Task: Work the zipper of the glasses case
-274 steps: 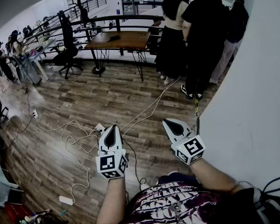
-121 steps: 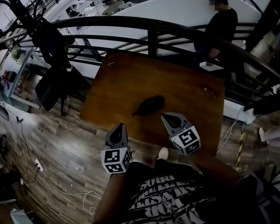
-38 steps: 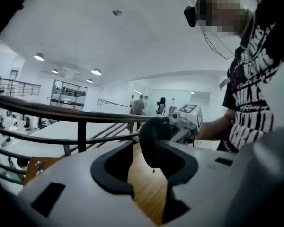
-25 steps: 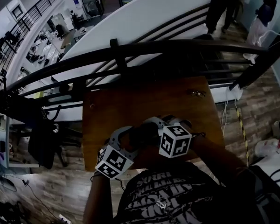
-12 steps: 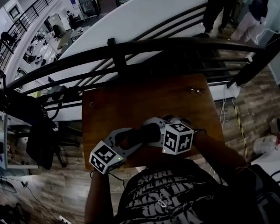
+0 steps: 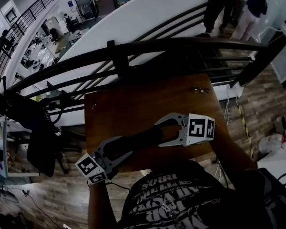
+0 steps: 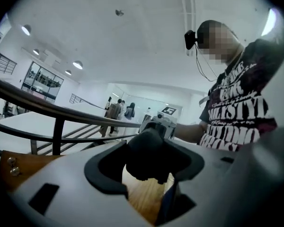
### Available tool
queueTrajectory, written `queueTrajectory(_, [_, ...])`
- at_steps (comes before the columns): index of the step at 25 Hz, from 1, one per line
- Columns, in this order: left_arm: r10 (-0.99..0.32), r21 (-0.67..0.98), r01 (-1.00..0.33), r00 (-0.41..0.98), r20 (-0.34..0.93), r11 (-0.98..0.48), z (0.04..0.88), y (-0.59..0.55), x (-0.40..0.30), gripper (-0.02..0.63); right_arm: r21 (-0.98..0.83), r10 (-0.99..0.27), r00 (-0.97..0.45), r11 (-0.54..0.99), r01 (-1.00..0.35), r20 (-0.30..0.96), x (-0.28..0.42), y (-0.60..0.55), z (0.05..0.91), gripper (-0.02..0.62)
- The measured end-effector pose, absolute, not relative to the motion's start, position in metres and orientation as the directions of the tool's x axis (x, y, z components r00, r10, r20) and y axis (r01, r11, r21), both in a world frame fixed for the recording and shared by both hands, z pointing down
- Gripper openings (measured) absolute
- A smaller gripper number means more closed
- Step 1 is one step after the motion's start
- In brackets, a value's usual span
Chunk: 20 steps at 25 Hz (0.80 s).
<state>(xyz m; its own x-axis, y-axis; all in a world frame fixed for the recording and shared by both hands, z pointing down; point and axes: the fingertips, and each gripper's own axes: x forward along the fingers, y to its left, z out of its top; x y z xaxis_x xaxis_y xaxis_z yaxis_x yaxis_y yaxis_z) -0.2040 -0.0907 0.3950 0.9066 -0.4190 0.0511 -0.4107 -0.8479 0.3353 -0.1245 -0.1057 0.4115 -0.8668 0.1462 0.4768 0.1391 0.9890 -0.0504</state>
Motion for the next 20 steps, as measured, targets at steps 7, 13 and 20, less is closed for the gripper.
queueTrajectory(7, [-0.392,0.285,-0.389,0.919,0.049,-0.876,0.396,-0.074,-0.214,0.25,-0.079,0.155,-0.908,0.988,0.135,0.388,-0.157,-0.09,0.397,0.249])
queueTrajectory(13, [-0.41,0.03,-0.45,0.838,0.36,-0.893,0.417,-0.069,-0.211,0.253,0.156,0.027,-0.764,0.974,0.166,0.645,-0.163,-0.088,0.408,0.247])
queueTrajectory(20, [-0.366,-0.03,-0.413,0.769,0.524,-0.91,0.428,-0.071,-0.188,0.264,0.19,0.021,-0.726,0.96,0.208,0.688,-0.195,-0.078,0.393,0.245])
